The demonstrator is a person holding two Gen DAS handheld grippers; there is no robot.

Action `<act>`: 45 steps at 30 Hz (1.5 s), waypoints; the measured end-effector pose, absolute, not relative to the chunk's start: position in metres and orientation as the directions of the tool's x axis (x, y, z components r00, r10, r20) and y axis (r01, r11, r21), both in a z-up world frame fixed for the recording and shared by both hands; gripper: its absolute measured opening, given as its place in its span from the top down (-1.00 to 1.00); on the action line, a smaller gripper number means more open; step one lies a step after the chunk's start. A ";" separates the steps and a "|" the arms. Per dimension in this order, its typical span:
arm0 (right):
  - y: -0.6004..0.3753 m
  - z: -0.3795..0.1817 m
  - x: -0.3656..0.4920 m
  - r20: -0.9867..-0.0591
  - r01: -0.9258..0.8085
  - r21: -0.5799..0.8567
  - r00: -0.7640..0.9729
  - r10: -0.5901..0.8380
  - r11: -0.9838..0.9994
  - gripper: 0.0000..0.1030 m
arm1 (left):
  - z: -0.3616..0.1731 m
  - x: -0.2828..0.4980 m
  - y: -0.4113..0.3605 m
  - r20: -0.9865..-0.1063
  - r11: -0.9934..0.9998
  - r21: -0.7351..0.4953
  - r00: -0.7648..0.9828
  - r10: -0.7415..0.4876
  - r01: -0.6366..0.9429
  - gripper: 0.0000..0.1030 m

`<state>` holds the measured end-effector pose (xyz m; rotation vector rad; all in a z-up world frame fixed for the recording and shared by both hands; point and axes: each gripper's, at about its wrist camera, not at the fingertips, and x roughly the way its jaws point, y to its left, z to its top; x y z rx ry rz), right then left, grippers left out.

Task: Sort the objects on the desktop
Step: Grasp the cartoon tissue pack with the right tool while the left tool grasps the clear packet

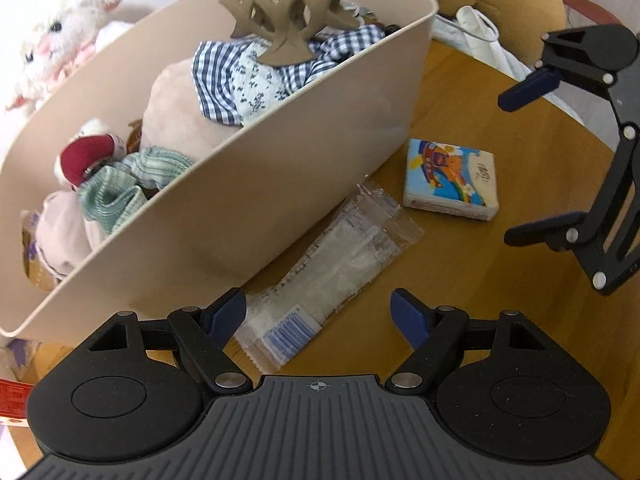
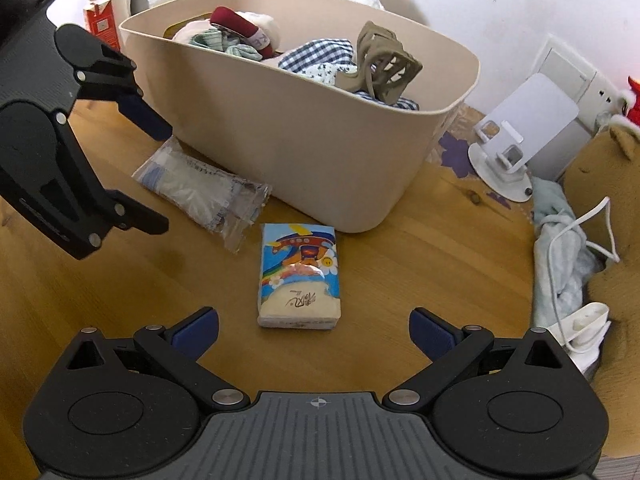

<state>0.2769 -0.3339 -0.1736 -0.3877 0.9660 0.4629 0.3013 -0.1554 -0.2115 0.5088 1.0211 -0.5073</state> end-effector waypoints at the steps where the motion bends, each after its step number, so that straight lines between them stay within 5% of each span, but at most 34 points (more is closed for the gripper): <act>1: -0.334 -0.175 0.278 -0.851 -0.536 -0.104 0.484 0.204 0.837 -1.00 | -0.215 0.305 -0.155 -0.891 0.781 0.158 0.428 -0.151 0.604 -0.58; 14: -0.335 -0.189 0.290 -0.861 -0.555 -0.060 0.449 0.238 0.829 -0.99 | -0.224 0.319 -0.151 -0.896 0.836 0.077 0.405 -0.180 0.543 -0.68; 16: -0.334 -0.189 0.287 -0.859 -0.559 -0.056 0.449 0.246 0.827 -0.85 | -0.224 0.320 -0.151 -0.895 0.847 0.075 0.411 -0.176 0.526 -0.62; 20: -0.330 -0.190 0.286 -0.861 -0.569 -0.046 0.439 0.257 0.821 -0.63 | -0.219 0.322 -0.150 -0.884 0.855 0.066 0.428 -0.189 0.514 -0.09; 28: -0.332 -0.183 0.279 -0.855 -0.545 0.006 0.432 0.287 0.839 0.17 | -0.214 0.319 -0.152 -0.886 0.842 0.089 0.428 -0.176 0.531 0.20; 45: -0.338 -0.156 0.225 -0.843 -0.499 -0.008 0.469 0.262 0.867 0.18 | -0.201 0.276 -0.141 -0.886 0.845 0.089 0.429 -0.174 0.528 0.45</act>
